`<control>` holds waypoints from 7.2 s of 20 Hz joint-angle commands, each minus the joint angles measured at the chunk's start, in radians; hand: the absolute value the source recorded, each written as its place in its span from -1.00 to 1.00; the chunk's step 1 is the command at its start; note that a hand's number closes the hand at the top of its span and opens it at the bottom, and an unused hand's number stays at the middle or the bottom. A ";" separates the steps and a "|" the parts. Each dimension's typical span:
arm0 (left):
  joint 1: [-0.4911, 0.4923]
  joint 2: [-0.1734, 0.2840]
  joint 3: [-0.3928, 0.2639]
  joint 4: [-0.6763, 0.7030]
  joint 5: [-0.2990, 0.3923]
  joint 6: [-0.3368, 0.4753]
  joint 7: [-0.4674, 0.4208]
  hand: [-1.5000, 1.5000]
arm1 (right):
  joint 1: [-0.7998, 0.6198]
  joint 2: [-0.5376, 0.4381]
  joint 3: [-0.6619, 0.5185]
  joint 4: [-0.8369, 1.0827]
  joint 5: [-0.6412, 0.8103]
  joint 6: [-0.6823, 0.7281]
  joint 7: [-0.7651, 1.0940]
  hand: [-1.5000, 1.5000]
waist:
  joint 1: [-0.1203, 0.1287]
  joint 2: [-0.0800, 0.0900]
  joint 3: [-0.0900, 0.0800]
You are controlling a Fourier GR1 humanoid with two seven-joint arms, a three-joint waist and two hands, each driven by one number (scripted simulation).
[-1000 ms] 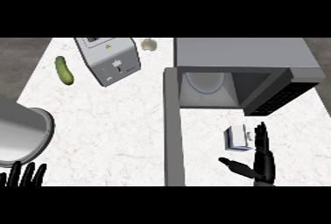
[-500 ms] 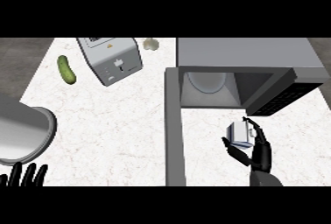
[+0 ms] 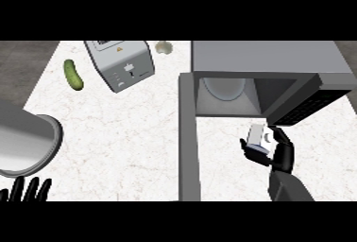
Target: Pick up the milk, place it into the microwave and close the microwave
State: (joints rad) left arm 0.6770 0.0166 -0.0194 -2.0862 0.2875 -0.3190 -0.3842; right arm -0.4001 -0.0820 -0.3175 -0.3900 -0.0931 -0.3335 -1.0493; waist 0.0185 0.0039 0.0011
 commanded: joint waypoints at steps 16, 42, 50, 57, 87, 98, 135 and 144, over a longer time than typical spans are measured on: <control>0.079 0.022 0.057 0.027 0.046 -0.103 -0.062 -1.00 | -0.059 0.025 0.099 -0.132 0.042 0.117 0.003 1.00 | -0.018 -0.010 -0.002; 0.026 0.011 0.032 -0.036 0.075 -0.022 0.066 -1.00 | 0.545 0.081 0.507 -1.257 -0.027 0.131 0.558 1.00 | -0.018 -0.005 -0.001; 0.064 -0.001 0.054 -0.045 0.085 -0.050 0.039 -1.00 | 0.307 0.082 0.543 -1.074 0.089 -0.040 0.613 1.00 | -0.010 -0.003 -0.001; 0.099 -0.007 0.089 0.019 0.040 -0.112 -0.066 -1.00 | 0.074 0.082 0.520 -0.819 0.082 -0.161 0.665 1.00 | -0.002 -0.003 -0.001; 0.009 0.025 0.124 0.090 0.086 -0.171 -0.026 -1.00 | -0.514 -0.073 0.260 0.217 0.082 -0.312 0.279 1.00 | 0.084 0.038 0.003; -0.020 0.038 0.144 0.105 0.091 -0.169 -0.017 -1.00 | -0.562 -0.099 0.180 0.197 0.034 -0.348 0.187 1.00 | 0.100 0.049 0.005; -0.136 0.069 0.154 0.159 0.064 -0.167 0.003 -1.00 | -0.647 -0.077 0.385 0.381 0.322 -0.514 0.511 -1.00 | 0.160 0.068 0.006; -0.133 0.081 0.172 0.188 0.065 -0.184 -0.014 -1.00 | -0.615 -0.006 0.282 0.274 0.220 -0.389 0.404 -1.00 | 0.120 0.053 0.007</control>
State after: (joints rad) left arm 0.5316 0.0931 0.1412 -1.9074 0.3455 -0.4959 -0.3928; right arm -1.0271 -0.1229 0.0177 -0.0623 0.1823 -0.7857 -0.5991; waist 0.1507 0.0699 0.0066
